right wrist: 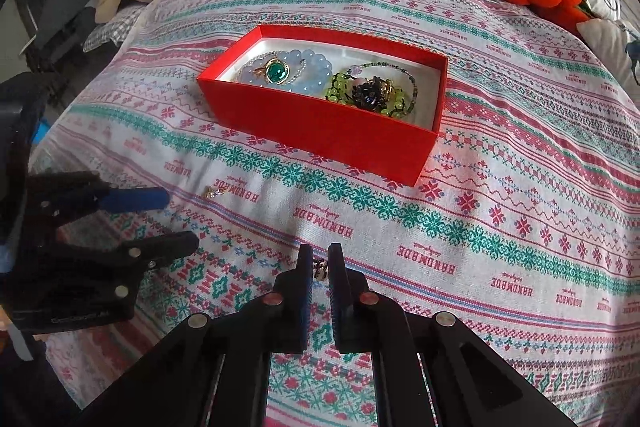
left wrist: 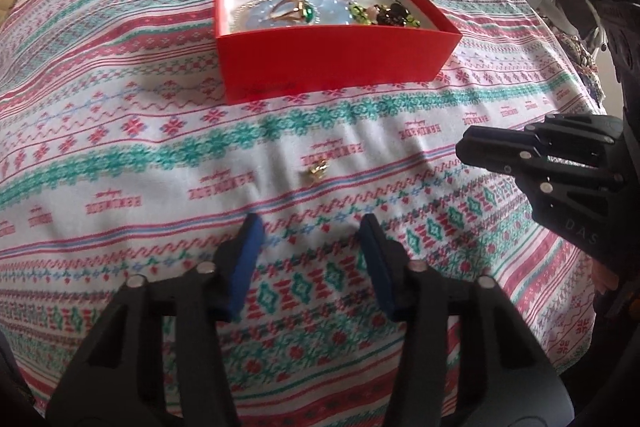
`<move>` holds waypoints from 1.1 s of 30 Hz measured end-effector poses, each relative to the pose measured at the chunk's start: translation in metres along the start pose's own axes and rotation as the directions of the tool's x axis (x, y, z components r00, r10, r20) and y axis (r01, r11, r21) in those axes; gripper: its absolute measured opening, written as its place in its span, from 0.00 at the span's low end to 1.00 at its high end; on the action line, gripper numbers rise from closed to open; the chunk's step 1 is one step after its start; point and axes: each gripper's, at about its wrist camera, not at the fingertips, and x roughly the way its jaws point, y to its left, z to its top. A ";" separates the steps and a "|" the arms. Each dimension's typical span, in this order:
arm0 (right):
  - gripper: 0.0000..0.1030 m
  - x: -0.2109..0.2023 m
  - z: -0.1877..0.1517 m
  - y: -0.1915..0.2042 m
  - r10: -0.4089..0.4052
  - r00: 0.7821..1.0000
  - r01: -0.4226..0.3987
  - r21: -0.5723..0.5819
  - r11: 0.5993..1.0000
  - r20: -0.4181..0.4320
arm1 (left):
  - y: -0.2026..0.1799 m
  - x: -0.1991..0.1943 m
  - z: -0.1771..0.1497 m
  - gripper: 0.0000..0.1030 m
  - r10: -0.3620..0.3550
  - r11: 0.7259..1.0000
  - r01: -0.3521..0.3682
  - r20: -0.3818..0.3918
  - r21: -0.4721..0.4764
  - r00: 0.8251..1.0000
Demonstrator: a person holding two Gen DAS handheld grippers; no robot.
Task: Organize jewelry
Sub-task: 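Grasp a small gold earring with the right tool, then grasp the other gold earring with the left tool while the right tool holds its earring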
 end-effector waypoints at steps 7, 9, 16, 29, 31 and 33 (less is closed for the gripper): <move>0.07 -0.006 -0.003 -0.010 0.005 1.000 -0.005 0.018 1.000 0.004 | -0.008 0.015 0.011 0.36 0.021 1.000 -0.021 0.005 0.008 1.000; 0.07 -0.007 -0.004 -0.011 0.007 1.000 -0.007 0.020 1.000 0.003 | -0.009 0.016 0.013 0.33 0.031 0.999 -0.031 0.006 0.012 1.000; 0.07 -0.007 -0.006 -0.014 0.008 1.000 -0.008 0.022 1.000 -0.006 | -0.016 0.019 0.016 0.14 0.060 0.997 -0.061 0.020 0.052 0.998; 0.07 -0.007 -0.003 -0.012 0.002 1.000 -0.002 0.018 1.000 0.003 | -0.021 0.018 0.021 0.09 0.062 0.996 -0.063 0.025 0.060 0.998; 0.07 -0.008 -0.002 -0.013 0.003 1.000 -0.003 0.021 1.000 0.006 | -0.017 0.014 0.020 0.09 0.059 0.997 -0.061 0.029 0.056 0.998; 0.07 -0.009 0.000 -0.013 0.003 1.000 -0.003 0.024 1.000 0.011 | -0.015 0.011 0.019 0.09 0.056 0.997 -0.058 0.034 0.054 0.998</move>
